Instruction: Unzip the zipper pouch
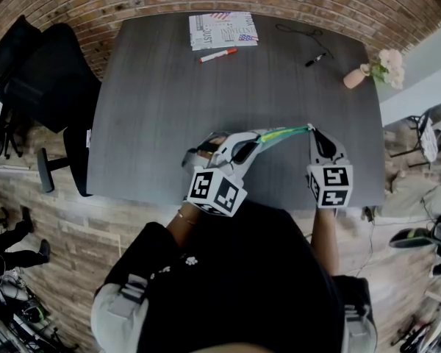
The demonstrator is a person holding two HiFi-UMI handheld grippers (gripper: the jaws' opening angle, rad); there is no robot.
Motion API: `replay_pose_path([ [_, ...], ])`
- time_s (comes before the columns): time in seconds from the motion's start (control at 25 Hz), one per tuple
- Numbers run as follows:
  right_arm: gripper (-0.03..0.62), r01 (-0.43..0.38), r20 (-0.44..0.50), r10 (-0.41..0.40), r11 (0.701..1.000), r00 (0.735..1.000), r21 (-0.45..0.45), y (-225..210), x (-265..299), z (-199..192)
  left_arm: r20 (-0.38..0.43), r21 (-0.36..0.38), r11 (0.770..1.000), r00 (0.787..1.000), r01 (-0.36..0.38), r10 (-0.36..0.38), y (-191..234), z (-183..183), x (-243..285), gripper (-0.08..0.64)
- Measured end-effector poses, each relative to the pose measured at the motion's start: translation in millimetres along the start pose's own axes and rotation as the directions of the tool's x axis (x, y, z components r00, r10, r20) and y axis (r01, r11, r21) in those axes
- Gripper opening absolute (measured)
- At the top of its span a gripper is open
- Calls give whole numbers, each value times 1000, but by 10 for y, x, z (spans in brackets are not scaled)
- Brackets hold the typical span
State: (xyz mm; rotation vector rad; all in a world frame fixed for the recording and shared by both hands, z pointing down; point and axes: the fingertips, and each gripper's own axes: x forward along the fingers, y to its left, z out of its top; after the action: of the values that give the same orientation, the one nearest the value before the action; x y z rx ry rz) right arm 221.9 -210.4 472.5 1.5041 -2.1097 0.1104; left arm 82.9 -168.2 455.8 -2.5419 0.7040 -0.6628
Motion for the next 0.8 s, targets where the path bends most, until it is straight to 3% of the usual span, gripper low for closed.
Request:
replay_pose_path([
  [0.24,2,-9,22,9,1000,1000,25,20,15,-3,5,-8,1000,1000,-1,1,9,-3,-16,9],
  [0.52,28,-37,83,32,997,996,63,90,7,21,12,-82,996,999,-29,30,124,-77,-66,9],
  [0.64,31,-75,146,51,983,988,166,100,-5,35,32,-142,989,998,-46,51,191,-84,-91,9],
  [0.8,29,-143,269,38,915,962,379,23,-59,50,40,-180,981,996,-70,78,257,-114,-119,9],
])
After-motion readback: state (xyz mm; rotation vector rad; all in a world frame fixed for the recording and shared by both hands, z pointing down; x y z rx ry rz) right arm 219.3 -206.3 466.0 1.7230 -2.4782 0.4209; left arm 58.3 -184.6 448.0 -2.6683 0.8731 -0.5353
